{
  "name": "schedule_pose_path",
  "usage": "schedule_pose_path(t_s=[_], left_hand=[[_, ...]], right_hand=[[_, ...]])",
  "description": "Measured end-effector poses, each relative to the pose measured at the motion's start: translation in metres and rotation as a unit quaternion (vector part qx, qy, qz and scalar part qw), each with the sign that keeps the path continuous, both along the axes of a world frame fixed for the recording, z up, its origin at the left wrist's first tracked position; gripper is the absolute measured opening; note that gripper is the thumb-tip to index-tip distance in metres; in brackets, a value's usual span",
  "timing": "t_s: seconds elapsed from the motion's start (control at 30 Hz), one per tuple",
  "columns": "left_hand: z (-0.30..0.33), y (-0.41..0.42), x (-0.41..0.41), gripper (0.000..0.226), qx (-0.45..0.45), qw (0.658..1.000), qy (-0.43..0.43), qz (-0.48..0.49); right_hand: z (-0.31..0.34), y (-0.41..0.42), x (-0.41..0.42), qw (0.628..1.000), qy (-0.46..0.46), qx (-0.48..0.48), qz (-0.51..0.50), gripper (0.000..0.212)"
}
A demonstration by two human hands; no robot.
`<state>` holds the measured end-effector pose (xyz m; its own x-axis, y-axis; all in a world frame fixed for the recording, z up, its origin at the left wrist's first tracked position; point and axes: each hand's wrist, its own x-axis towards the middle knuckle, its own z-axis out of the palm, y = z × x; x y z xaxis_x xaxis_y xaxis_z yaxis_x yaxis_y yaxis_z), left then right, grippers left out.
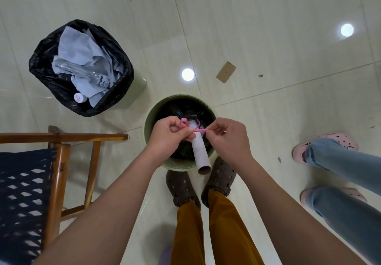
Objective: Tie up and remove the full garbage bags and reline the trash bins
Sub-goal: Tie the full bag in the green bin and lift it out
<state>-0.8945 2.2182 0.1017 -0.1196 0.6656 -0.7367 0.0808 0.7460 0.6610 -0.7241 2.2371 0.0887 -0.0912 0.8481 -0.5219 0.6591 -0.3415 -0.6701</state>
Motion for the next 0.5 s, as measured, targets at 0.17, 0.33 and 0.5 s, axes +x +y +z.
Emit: schedule_pose_path(t_s=[0.17, 0.33, 0.5], left_hand=[[-0.003, 0.000, -0.002, 0.022, 0.007, 0.999, 0.036, 0.000], [-0.005, -0.003, -0.006, 0.017, 0.056, 0.987, 0.122, -0.090], [-0.013, -0.007, -0.009, 0.014, 0.129, 0.964, 0.187, -0.140]], right_hand=[[-0.001, -0.016, 0.001, 0.990, 0.072, -0.009, 0.120, 0.007], [-0.007, -0.002, -0.003, 0.994, 0.071, 0.033, 0.075, 0.029], [-0.016, 0.014, -0.021, 0.990, 0.091, -0.061, 0.093, 0.027]])
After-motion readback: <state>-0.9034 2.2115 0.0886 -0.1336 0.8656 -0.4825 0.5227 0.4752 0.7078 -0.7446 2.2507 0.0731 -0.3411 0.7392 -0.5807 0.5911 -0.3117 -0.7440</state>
